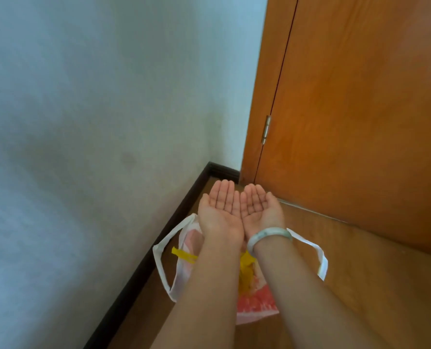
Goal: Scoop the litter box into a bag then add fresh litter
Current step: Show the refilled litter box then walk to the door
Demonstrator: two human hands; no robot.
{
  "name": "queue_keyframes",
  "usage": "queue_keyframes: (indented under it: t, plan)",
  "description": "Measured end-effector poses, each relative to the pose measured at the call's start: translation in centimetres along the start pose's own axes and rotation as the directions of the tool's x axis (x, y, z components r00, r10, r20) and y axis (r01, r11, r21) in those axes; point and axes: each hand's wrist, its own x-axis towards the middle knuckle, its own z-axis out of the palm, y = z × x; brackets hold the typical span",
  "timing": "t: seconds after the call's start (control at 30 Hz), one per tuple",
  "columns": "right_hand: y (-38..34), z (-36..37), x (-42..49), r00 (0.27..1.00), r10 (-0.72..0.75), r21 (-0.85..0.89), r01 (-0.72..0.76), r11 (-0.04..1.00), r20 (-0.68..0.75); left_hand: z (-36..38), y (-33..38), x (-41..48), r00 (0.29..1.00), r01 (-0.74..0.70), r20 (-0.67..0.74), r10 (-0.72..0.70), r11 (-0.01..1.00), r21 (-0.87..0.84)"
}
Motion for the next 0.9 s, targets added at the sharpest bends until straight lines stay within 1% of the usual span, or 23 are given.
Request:
queue_keyframes:
  t: [0.1,0.27,0.4,0.5,0.6,0.67,0.73,0.77,0.83,0.9]
  plan:
    - [0.4,-1.2,0.8,1.0,-0.016,0.012,0.016,1.0,0.02,-0.9,-0.5,1.0,1.0,0.008,0.014,-0.008,1.0,-0.002]
    - [1.5,-2.7,1.6,1.0,-0.023,-0.033,0.023,0.999,0.005,-3.1,-0.8,1.6,1.0,-0.001,0.025,0.001,1.0,0.023]
    - [1.6,-2.1,1.6,0.998,-0.049,-0.058,0.052,0.997,0.047,-3.0,-0.3,1.9,0.997,-0.023,0.068,0.02,0.999,0.038]
    - [1.3,-2.1,1.0,0.995,-0.079,-0.085,0.085,0.993,0.065,-3.5,0.0,1.5,0.997,-0.031,0.078,0.022,0.993,0.111]
    - [0.9,-3.0,0.8,0.99,-0.11,-0.172,0.124,0.977,0.091,-5.1,0.1,1.6,0.996,-0.057,0.085,0.037,0.967,0.249]
    - [0.7,-3.8,0.9,0.986,-0.128,-0.292,0.155,0.944,0.109,-6.1,0.2,1.9,0.993,-0.084,0.11,0.044,0.917,0.39]
    - [0.5,-4.5,1.1,0.98,-0.146,-0.415,0.19,0.89,0.136,-6.6,0.4,2.2,0.987,-0.117,0.157,0.037,0.83,0.545]
    - [0.4,-4.8,1.1,0.975,-0.159,-0.472,0.215,0.855,0.156,-6.6,0.5,2.1,0.983,-0.14,0.182,0.032,0.769,0.623]
    - [0.4,-5.3,0.9,0.965,-0.177,-0.582,0.257,0.771,0.193,-6.5,0.3,1.7,0.974,-0.183,0.227,0.004,0.61,0.771]
    - [0.3,-5.7,0.6,0.962,-0.163,-0.672,0.269,0.69,0.218,-6.6,-0.1,1.4,0.969,-0.206,0.246,-0.029,0.458,0.865]
